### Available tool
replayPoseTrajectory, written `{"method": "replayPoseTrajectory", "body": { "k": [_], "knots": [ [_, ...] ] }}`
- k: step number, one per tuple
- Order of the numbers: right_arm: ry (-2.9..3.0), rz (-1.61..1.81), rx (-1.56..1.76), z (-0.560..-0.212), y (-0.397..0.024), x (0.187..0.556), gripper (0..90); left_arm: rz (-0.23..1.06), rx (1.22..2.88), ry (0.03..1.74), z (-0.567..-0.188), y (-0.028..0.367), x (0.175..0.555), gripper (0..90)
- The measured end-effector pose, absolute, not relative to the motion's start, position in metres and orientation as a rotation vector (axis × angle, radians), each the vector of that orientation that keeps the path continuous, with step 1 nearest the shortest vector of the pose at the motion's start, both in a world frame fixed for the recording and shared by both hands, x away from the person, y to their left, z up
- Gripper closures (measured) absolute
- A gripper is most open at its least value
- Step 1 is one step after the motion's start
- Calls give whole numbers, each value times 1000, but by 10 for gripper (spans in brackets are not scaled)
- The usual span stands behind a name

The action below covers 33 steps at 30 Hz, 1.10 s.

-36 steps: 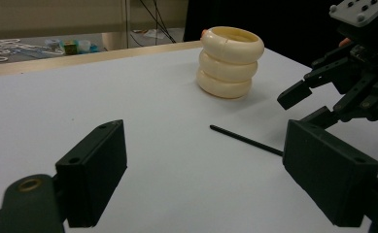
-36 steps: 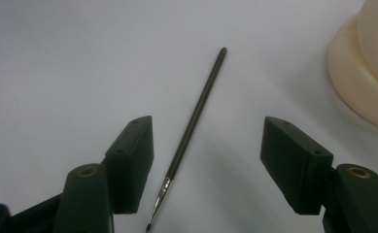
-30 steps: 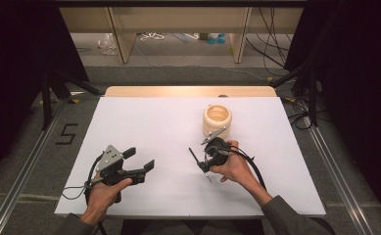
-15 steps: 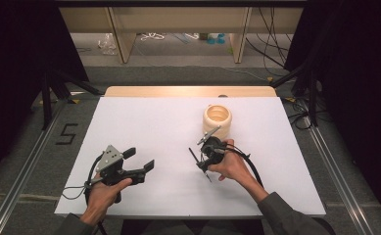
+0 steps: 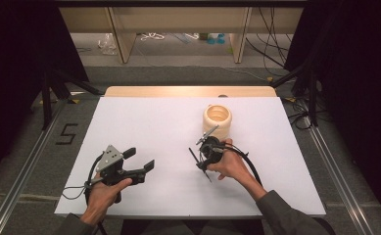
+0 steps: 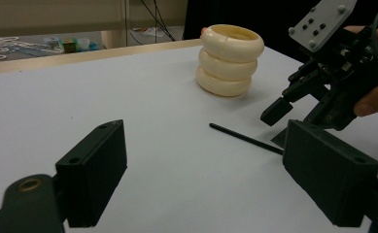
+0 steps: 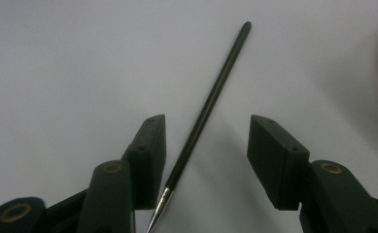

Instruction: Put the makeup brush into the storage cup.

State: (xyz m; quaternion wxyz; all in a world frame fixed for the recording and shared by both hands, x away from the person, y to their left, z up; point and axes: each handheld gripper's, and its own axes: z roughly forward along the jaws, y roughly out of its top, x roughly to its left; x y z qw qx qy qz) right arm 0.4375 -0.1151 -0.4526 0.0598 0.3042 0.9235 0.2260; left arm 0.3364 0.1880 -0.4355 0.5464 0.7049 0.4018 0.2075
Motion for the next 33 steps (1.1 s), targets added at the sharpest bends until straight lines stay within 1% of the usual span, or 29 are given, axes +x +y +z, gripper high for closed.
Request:
{"method": "replayPoseTrajectory", "body": {
  "k": [15, 20, 33],
  "knots": [
    [2832, 627, 911, -457, -108, 441, 562, 491, 1672, 951, -435, 188, 336, 157],
    [2849, 598, 902, -457, -105, 441, 598, 490, 1669, 953, -435, 188, 336, 157],
    [2863, 560, 874, -460, -102, 442, 642, 486, 1662, 945, -436, 188, 337, 158]
  ]
}}
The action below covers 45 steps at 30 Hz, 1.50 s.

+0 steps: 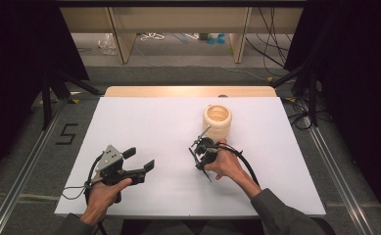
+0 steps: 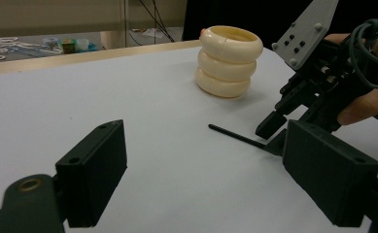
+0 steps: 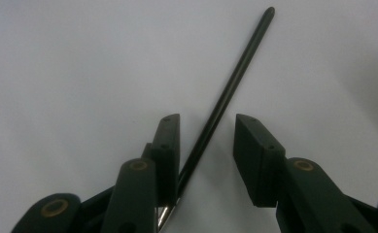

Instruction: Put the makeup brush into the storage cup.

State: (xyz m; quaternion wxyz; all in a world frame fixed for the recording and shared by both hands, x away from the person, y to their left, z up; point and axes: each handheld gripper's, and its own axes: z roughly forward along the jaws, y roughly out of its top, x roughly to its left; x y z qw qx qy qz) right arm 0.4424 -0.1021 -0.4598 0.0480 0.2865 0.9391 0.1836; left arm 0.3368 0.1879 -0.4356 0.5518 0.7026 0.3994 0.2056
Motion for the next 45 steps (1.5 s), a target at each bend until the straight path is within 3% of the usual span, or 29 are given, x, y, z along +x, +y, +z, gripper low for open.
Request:
{"method": "replayPoseTrajectory", "body": {
  "k": [36, 45],
  "knots": [
    [2896, 495, 850, -461, -104, 450, 853, 488, 1667, 953, -435, 188, 336, 157],
    [2898, 481, 806, -461, -103, 449, 857, 489, 1671, 949, -435, 188, 336, 158]
  ]
}}
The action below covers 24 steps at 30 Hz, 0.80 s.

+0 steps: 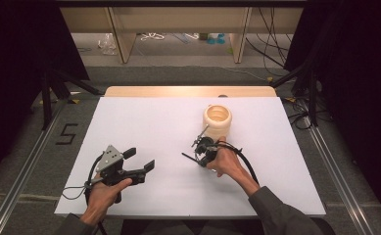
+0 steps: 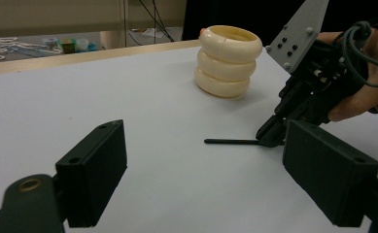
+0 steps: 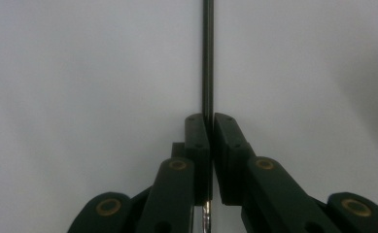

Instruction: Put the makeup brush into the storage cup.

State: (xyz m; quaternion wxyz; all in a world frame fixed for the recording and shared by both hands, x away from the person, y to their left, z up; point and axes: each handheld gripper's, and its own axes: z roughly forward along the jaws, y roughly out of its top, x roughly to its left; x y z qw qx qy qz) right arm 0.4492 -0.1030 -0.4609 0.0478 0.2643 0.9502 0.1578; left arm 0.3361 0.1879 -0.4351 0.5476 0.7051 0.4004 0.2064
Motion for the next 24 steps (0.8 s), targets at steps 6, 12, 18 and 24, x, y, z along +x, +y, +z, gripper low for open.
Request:
{"method": "replayPoseTrajectory", "body": {
  "k": [6, 12, 18, 24],
  "knots": [
    [2905, 484, 740, -456, -104, 449, 858, 483, 1666, 940, -436, 188, 337, 158],
    [2920, 542, 680, -443, -109, 443, 858, 481, 1676, 944, -435, 187, 336, 158],
    [2936, 546, 604, -433, -107, 431, 858, 453, 1686, 942, -437, 184, 336, 158],
    [2953, 555, 534, -429, -106, 423, 857, 410, 1743, 896, -439, 179, 335, 158]
  ]
}}
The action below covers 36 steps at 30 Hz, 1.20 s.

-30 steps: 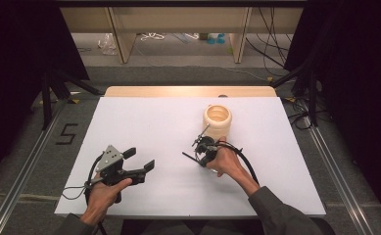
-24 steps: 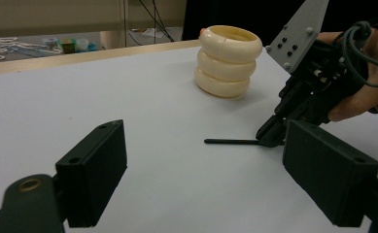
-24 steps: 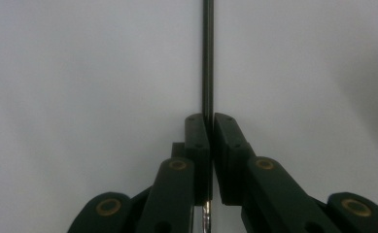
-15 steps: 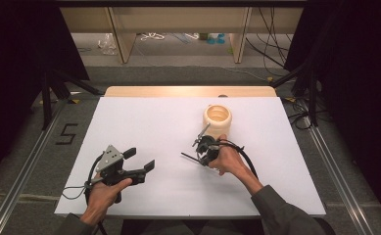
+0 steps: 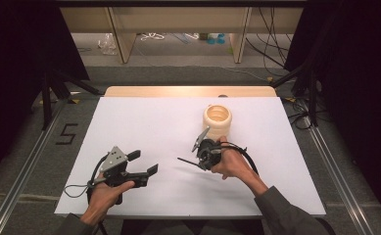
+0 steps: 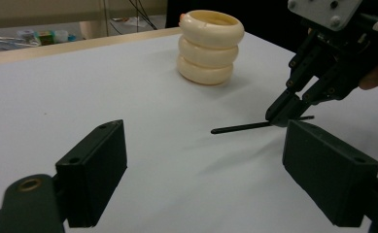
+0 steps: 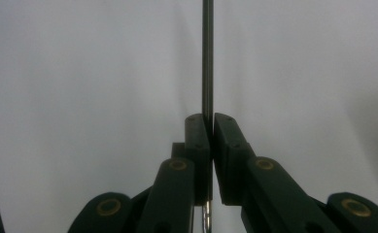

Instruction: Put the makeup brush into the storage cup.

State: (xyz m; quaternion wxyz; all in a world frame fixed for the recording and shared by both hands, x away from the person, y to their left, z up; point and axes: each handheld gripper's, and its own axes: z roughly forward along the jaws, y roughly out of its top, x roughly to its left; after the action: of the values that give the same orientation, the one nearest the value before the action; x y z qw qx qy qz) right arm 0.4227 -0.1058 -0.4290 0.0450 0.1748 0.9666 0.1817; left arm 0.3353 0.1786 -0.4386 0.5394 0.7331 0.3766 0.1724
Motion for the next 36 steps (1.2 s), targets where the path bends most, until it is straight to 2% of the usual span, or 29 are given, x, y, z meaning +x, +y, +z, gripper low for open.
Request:
{"method": "replayPoseTrajectory", "body": {
  "k": [16, 36],
  "knots": [
    [3002, 543, 368, -421, -100, 397, 858, 244, 1928, 748, -446, 159, 333, 162],
    [3021, 516, 147, -411, -86, 371, 858, 209, 2034, 670, -450, 143, 331, 180]
  ]
}}
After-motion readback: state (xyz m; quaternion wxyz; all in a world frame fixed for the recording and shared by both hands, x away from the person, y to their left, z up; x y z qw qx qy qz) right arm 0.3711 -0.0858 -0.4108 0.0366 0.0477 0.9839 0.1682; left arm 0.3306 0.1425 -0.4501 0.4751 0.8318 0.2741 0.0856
